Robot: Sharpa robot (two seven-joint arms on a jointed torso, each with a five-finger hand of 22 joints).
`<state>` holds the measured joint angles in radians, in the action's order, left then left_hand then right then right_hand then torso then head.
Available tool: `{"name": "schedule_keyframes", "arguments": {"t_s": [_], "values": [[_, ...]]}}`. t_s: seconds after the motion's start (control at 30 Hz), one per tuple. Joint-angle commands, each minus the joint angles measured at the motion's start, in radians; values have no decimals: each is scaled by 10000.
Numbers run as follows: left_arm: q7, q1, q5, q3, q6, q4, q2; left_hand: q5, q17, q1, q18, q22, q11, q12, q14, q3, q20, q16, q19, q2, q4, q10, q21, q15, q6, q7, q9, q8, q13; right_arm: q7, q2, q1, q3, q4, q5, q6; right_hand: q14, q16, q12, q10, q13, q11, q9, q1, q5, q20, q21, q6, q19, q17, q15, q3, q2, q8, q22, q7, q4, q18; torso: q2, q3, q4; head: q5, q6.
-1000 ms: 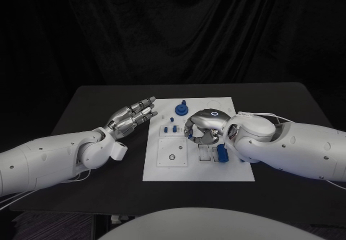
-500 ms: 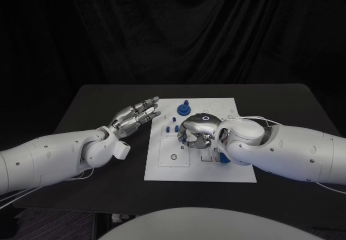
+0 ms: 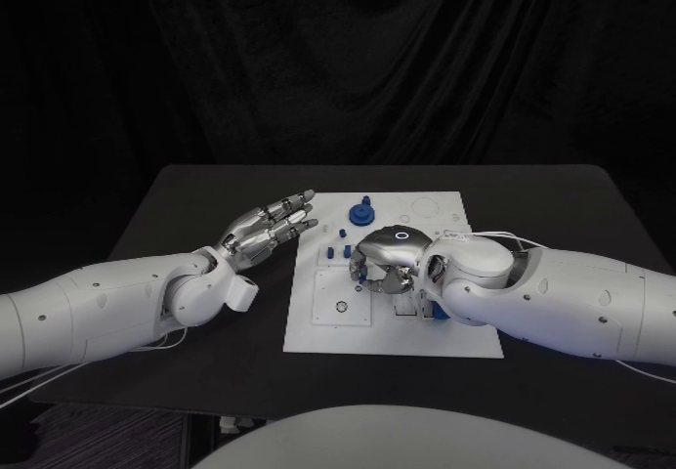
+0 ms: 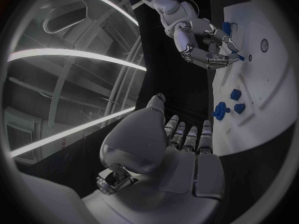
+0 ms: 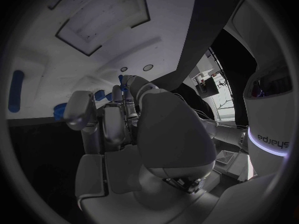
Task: Assemble the parts on the task board
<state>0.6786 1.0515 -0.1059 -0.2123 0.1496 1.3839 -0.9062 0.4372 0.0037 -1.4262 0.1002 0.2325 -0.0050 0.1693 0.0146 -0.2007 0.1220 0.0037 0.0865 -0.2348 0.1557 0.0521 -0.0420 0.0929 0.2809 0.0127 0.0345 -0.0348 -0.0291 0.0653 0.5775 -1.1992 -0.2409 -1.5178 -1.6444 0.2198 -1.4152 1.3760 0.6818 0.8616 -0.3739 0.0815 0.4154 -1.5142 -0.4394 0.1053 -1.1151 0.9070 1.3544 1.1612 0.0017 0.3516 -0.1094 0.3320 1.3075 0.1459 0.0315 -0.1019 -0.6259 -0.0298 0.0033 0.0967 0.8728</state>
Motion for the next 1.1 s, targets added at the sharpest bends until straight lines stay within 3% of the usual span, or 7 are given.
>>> {"name": "schedule_keyframes", "arguments": {"t_s": [0.03,0.57,1.1], "values": [[901,-24,71,12,139,3,26,41,2,-44,38,-7,56,-35,-37,10,34,3,-24,-89,-43,-31,-15,-15,-68,31,4,4,14,203,-31,64,6,29,-258,-187,-34,25,28,112,-4,-40,5,-59,35,-14,1,-69,30,-13,-6,34,23,-37,1329,8,-33,32,6,-7,-5,-4,-2],[860,-92,71,11,188,-52,56,45,2,-49,42,-15,55,-37,-36,40,32,3,-26,-114,-57,-34,-14,-19,-74,33,4,5,14,130,-56,252,7,87,-278,-80,-37,29,18,117,1,-38,8,-55,70,-10,-16,-69,37,-2,-2,36,25,-39,1333,11,-31,35,17,1,-4,54,-2],[805,-158,71,12,262,-154,136,45,2,-52,44,-23,53,-55,-37,59,34,3,-27,-115,-76,-44,-13,-18,-97,35,1,9,18,108,-204,311,7,317,-278,-112,-33,23,17,133,3,-38,12,-43,91,-7,-19,-61,38,-17,0,35,29,-37,1334,13,-23,35,-2,6,7,15,-2]]}}
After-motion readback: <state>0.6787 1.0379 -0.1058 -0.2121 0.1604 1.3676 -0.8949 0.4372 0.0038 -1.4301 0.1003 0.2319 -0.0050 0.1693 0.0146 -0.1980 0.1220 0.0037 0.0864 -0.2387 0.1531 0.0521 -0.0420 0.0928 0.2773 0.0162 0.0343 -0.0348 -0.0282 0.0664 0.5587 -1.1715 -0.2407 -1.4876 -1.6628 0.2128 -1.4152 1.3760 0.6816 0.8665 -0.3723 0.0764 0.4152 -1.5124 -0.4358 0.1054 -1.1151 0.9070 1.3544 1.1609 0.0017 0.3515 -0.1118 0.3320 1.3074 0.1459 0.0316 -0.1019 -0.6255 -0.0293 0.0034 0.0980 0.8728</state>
